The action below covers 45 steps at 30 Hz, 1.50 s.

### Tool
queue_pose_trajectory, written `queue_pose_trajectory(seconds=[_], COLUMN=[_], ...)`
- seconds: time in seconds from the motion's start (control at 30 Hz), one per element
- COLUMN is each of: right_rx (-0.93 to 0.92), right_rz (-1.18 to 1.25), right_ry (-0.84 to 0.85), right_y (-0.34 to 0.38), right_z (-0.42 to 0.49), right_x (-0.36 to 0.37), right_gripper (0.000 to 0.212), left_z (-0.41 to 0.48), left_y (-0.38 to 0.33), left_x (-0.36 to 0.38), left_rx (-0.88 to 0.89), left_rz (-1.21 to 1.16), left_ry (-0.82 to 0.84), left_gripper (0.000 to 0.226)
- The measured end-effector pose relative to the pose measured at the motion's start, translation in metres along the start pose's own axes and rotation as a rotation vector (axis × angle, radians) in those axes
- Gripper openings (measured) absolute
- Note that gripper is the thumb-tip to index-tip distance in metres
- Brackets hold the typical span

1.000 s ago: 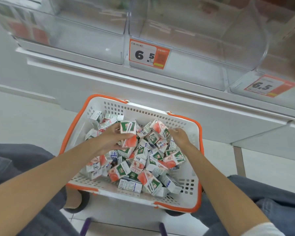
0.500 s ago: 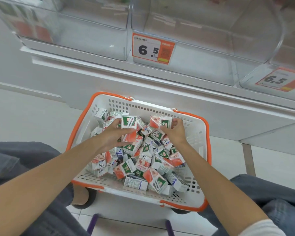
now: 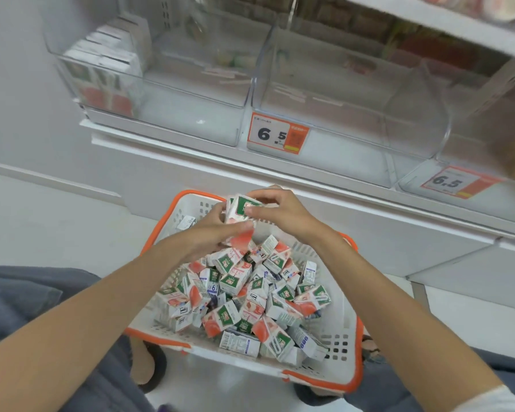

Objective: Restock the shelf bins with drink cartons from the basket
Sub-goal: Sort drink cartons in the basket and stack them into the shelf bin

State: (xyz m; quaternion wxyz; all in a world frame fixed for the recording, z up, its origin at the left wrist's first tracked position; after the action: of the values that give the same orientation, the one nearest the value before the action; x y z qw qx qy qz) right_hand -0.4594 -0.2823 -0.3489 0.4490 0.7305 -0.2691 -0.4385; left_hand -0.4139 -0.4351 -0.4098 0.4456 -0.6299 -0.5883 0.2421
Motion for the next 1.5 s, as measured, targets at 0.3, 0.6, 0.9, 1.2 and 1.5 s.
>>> queue_pose_trajectory(seconds=[0.3,0.6,0.9,1.2,1.5], right_rx=[-0.091,-0.375,-0.227,-0.048,0.007], right_rz=[-0.007,-0.040,-0.314,0.061,0.069], right_ry=[0.032,-0.381,-0.390,0.106,-0.189], right_y=[0.108,0.232,0.217,0.194,0.194], right_z=[0.035,0.137,0.278,0.303,0.303], right_x=[0.016,0.005,0.051,0.087,0.075], right_gripper=[0.053,0.056,0.069,0.063,0.092], left_z=[-0.029,-0.046,-0.011,0.005,-0.005], left_y=[-0.104,-0.223,-0.205,-0.195,-0.199], left_x=[-0.043,-0.165,-0.237,-0.246,-0.241], left_rx=[0.357,0.717,0.675,0.860,0.780], left_rz=[0.112,1.080,1.581,1.590,1.552], left_ry=[-0.135,-0.756,-0.926,-1.015,-0.965], left_gripper=[0.122,0.120,0.098,0.097,0.096])
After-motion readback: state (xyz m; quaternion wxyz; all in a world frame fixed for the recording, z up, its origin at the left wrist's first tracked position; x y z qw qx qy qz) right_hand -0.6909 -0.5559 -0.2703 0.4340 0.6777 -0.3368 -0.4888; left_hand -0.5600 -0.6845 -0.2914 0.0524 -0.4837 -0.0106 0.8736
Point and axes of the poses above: each hand's wrist, its own z-axis towards the middle knuckle, its own x-axis out of the palm, y = z × x, the point moved 4 cm from there along z, towards the middle knuckle, and after that the axes turned 3 degrees about -z, right-handed, at the moved point
